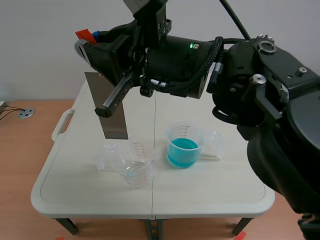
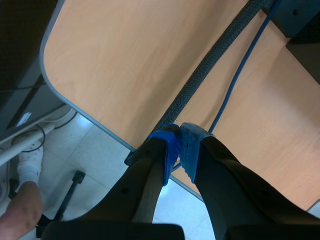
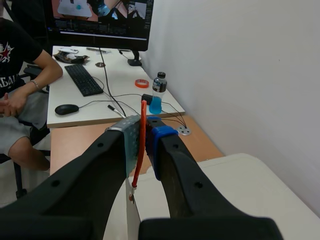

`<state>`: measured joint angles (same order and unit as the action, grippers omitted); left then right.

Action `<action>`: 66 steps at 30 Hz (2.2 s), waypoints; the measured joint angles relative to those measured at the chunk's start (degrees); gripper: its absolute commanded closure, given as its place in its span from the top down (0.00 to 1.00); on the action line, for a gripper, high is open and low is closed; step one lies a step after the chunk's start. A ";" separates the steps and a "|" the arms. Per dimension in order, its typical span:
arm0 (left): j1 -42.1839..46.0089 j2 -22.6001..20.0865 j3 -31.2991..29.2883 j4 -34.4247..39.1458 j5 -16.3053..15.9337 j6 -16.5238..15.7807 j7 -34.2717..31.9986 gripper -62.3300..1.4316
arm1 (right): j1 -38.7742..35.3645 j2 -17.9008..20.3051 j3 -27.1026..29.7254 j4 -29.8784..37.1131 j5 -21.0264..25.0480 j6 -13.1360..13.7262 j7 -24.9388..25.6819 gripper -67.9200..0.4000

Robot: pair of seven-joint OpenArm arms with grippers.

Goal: Hold the metal plate by the orange handle, dip it into the blue solution, take it out and point at it, then put the plate back in the beaker on the left.
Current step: 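Put the plate into the left beaker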

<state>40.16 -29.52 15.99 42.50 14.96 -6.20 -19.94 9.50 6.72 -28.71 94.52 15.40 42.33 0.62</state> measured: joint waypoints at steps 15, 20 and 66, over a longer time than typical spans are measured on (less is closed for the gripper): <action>-1.11 0.00 -0.42 0.09 -0.07 -0.26 0.85 0.04 | 0.00 -0.52 0.09 0.00 -0.61 -0.72 -1.40 0.03; -1.11 0.00 -0.42 0.07 -0.07 -0.26 0.85 0.04 | 0.00 -0.52 0.09 0.00 -0.61 -0.72 -2.21 0.03; -1.16 0.00 -0.42 -0.04 -0.07 -0.26 0.85 0.04 | -0.02 -1.33 -2.16 -22.67 -0.59 -2.47 6.34 0.03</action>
<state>39.00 -29.52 15.57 42.46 14.90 -6.46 -19.09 9.47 5.39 -30.87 71.85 14.81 39.86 6.96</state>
